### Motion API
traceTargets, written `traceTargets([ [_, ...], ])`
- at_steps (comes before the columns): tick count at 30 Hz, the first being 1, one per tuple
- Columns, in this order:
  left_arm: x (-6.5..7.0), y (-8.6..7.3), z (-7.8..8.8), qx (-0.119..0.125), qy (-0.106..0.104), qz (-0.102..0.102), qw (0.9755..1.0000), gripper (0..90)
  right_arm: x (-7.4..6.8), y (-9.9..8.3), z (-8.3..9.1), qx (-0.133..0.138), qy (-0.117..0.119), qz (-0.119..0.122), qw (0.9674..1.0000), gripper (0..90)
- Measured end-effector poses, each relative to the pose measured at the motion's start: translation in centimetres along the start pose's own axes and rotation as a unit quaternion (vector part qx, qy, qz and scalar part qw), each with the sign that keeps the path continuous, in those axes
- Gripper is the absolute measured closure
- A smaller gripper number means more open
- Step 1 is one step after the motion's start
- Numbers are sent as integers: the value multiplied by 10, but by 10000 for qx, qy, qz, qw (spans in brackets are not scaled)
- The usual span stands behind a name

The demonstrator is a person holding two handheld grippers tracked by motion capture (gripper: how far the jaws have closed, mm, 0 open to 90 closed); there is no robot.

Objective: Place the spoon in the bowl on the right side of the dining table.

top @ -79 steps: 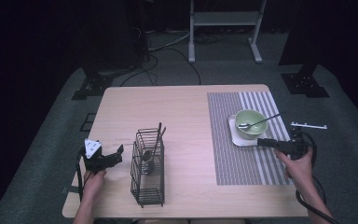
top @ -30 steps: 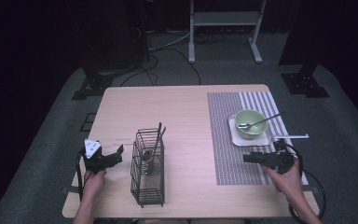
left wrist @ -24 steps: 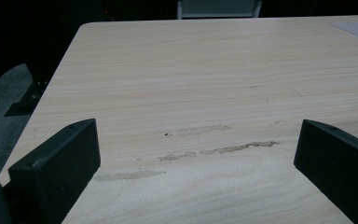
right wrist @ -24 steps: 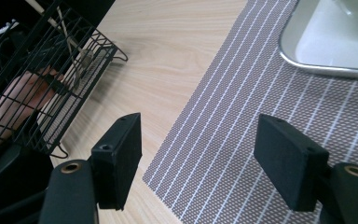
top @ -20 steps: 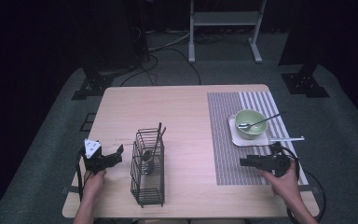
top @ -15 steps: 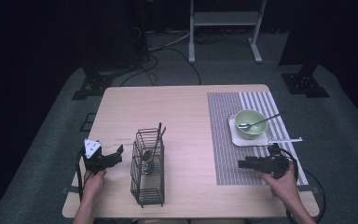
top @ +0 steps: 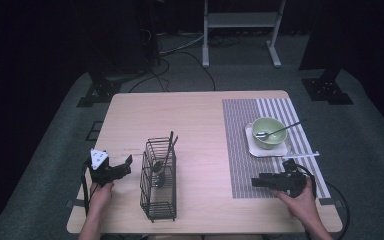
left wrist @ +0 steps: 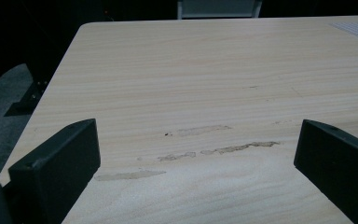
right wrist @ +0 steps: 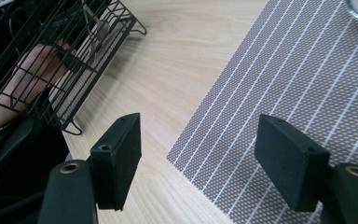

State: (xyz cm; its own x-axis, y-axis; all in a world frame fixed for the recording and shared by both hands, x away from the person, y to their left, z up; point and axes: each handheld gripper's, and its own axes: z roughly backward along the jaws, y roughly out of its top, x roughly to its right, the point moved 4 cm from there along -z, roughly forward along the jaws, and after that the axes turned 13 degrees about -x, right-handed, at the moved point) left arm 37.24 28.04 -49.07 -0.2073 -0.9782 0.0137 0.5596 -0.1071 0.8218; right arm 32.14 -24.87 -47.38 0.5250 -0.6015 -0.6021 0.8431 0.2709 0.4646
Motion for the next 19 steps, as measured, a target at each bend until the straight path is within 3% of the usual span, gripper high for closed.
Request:
traceTargets([
  [9, 0, 0, 0, -18, -10, 12, 10000, 0, -11, -5, -5, -85, 40, 104, 9999, 302],
  [19, 0, 0, -1, -23, -16, 30, 10000, 0, -13, -13, -11, -199, 52, 120, 9997, 298],
])
